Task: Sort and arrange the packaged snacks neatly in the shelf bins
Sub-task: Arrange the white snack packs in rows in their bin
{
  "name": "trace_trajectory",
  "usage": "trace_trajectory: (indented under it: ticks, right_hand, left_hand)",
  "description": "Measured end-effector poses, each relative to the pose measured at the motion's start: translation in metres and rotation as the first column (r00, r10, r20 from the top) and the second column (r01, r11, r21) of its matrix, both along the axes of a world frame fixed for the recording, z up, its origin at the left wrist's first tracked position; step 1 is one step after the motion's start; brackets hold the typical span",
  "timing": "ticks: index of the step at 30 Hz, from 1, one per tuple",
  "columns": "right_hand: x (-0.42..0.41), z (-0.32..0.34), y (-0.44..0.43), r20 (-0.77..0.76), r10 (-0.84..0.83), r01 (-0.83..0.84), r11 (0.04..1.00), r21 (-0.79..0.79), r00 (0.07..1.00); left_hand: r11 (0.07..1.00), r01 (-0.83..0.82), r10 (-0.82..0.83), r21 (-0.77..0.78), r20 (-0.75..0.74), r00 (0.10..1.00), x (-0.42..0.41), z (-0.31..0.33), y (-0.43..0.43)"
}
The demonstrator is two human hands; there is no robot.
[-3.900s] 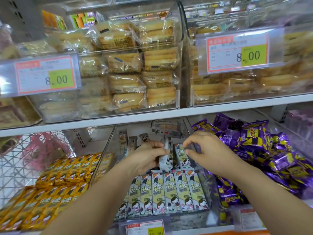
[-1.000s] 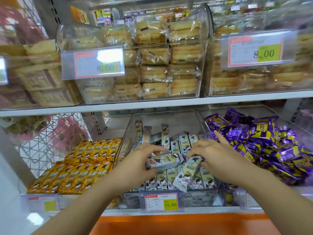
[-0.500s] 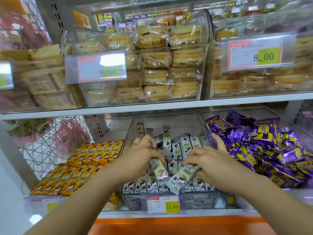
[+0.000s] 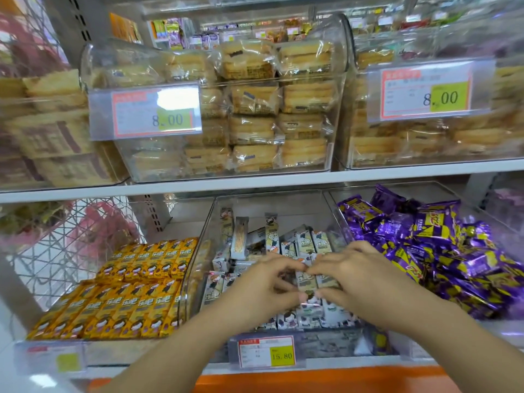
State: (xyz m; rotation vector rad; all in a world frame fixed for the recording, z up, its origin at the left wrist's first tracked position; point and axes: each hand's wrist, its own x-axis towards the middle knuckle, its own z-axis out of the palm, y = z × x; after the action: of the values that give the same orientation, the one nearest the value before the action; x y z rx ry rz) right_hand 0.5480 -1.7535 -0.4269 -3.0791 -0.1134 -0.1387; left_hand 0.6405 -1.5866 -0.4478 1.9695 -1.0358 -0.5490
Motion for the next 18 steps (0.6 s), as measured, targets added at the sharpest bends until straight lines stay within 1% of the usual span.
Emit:
trace_trajectory:
  ticks: [3, 4, 6, 8, 9, 10, 12, 14, 18]
  right_hand:
    - [-0.003, 0.005, -0.009, 0.001, -0.018, 0.018, 1.0, -0.022, 1.0]
    - [-0.002, 0.007, -0.009, 0.006, -0.017, 0.017, 1.0, -0.022, 1.0]
    - [0.004, 0.016, -0.004, 0.034, -0.024, 0.022, 0.999, 0.033, 0.999]
    - [0.023, 0.023, 0.005, 0.055, -0.032, 0.027, 0.996, 0.089, 0.998]
    - [0.036, 0.024, 0.011, 0.047, -0.033, 0.027, 0.993, 0.115, 0.998]
    - [0.052, 0.023, 0.017, 0.022, -0.03, 0.026, 0.989, 0.147, 0.999]
    - [0.086, 0.014, 0.026, -0.067, -0.031, 0.043, 0.979, 0.198, 0.997]
    - [0.118, -0.001, 0.032, -0.177, -0.034, 0.069, 0.978, 0.198, 0.984]
    - [0.155, -0.02, 0.037, -0.388, -0.023, 0.1, 0.979, 0.18, 0.921]
  left_hand:
    - [1.0, -0.011, 0.011, -0.002, -0.017, 1.0, -0.003, 0.008, -0.004]
    - [0.999, -0.033, 0.032, 0.016, 0.008, 0.999, 0.002, 0.013, 0.001]
    - [0.99, -0.141, 0.138, 0.008, 0.167, 0.976, 0.022, 0.024, 0.02]
    - [0.957, -0.281, 0.288, -0.071, 0.328, 0.9, 0.046, 0.028, 0.043]
    - [0.933, -0.341, 0.359, -0.115, 0.361, 0.861, 0.056, 0.026, 0.052]
    - [0.91, -0.384, 0.413, -0.154, 0.368, 0.833, 0.063, 0.022, 0.059]
    - [0.882, -0.428, 0.471, -0.198, 0.364, 0.803, 0.071, 0.015, 0.069]
    - [0.878, -0.425, 0.478, -0.22, 0.374, 0.795, 0.074, 0.009, 0.074]
    - [0.895, -0.381, 0.445, -0.232, 0.414, 0.794, 0.082, 0.001, 0.079]
